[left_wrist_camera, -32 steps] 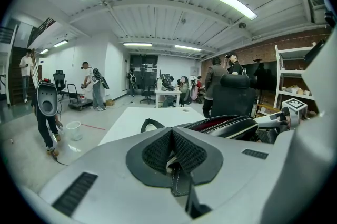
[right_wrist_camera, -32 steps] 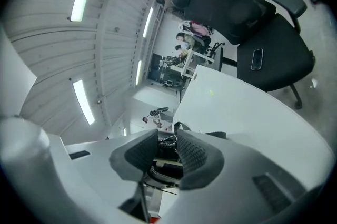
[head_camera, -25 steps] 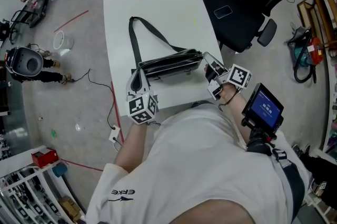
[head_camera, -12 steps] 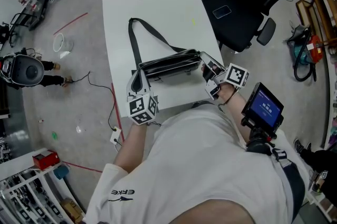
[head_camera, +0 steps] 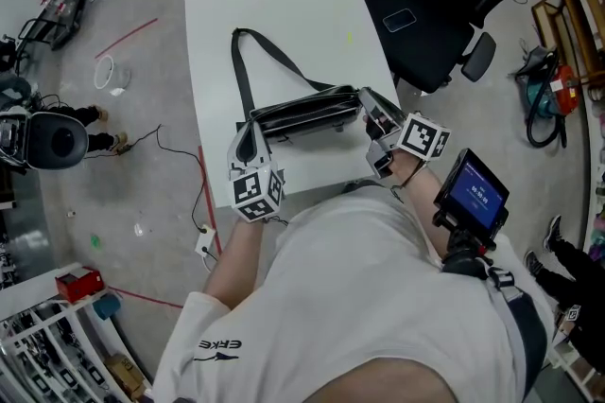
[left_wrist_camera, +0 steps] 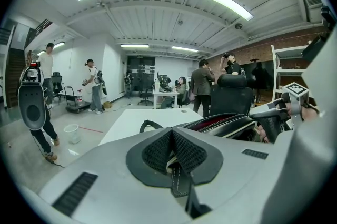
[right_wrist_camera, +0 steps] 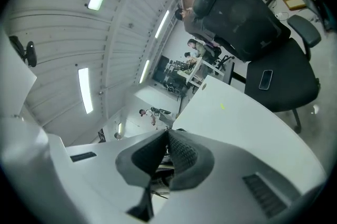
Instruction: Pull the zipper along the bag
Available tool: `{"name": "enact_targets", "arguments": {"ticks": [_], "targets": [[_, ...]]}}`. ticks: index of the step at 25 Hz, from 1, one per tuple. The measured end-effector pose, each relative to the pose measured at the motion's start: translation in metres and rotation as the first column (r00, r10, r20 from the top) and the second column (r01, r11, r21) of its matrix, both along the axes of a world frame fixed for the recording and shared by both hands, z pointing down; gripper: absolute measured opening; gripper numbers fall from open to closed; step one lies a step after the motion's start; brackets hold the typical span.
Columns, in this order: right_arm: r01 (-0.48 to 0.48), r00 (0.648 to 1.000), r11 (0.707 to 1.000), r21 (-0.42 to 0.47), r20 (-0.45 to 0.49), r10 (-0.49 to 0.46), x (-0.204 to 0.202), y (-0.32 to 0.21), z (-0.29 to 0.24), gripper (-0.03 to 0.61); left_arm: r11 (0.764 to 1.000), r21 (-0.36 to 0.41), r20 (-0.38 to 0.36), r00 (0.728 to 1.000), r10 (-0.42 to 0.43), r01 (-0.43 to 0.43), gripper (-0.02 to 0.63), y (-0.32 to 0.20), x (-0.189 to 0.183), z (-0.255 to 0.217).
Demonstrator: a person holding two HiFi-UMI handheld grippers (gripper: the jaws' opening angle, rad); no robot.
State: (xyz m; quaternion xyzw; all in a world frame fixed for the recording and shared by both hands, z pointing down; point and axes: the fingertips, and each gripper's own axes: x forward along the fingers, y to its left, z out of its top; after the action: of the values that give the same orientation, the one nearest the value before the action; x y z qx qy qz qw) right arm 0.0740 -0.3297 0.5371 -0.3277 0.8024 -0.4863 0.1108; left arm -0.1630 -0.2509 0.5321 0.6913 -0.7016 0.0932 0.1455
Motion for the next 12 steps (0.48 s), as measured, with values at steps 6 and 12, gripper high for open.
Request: {"name": "enact_targets", "arguments": {"ticks": [6, 12], "targets": [[0.000, 1.000, 1.000, -0.016, -0.014, -0.001, -0.010, 0.003, -0.004, 0.014, 1.000, -0.003, 0.005, 1.000, 0.007, -0.007, 0.003, -0.002, 0.002, 0.002], [-0.001, 1.000, 1.000, -0.028, 0.006, 0.001, -0.014, 0.005, -0.009, 0.012, 1.000, -0.001, 0.005, 1.000, 0.009, -0.009, 0.003, 0.001, 0.003, 0.003]]}}
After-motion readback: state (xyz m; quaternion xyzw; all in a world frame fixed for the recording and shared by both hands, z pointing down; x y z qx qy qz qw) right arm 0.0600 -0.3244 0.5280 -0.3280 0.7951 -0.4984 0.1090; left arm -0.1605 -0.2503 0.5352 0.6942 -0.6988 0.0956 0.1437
